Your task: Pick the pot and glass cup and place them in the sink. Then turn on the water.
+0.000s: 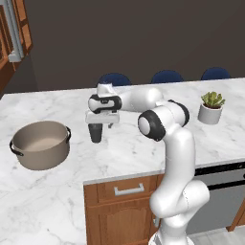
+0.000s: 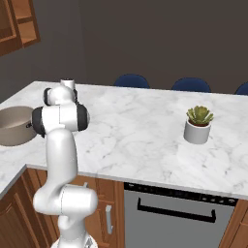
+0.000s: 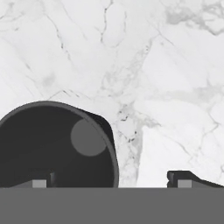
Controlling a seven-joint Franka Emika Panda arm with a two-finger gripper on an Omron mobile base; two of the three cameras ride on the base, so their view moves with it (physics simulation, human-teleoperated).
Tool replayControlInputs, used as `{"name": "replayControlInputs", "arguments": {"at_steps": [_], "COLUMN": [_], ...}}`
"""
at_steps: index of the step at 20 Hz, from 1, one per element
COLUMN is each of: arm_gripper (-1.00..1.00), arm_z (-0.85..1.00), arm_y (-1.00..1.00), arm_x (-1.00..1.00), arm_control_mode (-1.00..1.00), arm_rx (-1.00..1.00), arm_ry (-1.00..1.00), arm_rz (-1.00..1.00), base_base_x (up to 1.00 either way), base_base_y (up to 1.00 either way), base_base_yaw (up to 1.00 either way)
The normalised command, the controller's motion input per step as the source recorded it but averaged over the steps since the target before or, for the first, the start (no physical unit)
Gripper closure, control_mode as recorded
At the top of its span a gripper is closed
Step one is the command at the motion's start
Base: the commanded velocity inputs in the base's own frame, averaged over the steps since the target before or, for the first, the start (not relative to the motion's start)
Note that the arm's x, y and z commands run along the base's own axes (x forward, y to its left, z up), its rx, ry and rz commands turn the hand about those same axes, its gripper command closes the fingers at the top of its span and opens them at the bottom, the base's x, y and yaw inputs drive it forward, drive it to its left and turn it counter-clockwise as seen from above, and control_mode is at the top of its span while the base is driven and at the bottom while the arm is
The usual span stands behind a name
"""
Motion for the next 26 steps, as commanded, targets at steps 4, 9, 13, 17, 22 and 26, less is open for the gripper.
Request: {"name": "replayControlInputs", "arguments": {"at_steps": [4, 9, 13, 17, 22, 26], "arm_gripper": [-1.00, -1.00, -1.00, -1.00, 1.00, 1.00], "arm_z": [-0.12, -0.10, -0.11, -0.11, -0.06, 0.00], "arm_y": [0.00, 0.00, 0.00, 0.00, 0.00, 0.00], "arm_x": [0.00, 0.00, 0.00, 0.00, 0.00, 0.00], "arm_control_mode": [-1.00, -1.00, -1.00, -1.00, -1.00, -1.00], "arm_rx": [0.00, 0.00, 0.00, 0.00, 0.00, 0.00], "arm_ry": [0.00, 0.00, 0.00, 0.00, 0.00, 0.00], "arm_rz": [0.00, 0.00, 0.00, 0.00, 0.00, 0.00], "base_base_x": [0.00, 0.00, 0.00, 0.00, 0.00, 0.00], "base_base_y": [0.00, 0.00, 0.00, 0.00, 0.00, 0.00], "base_base_yaw": [0.00, 0.00, 0.00, 0.00, 0.00, 0.00]}}
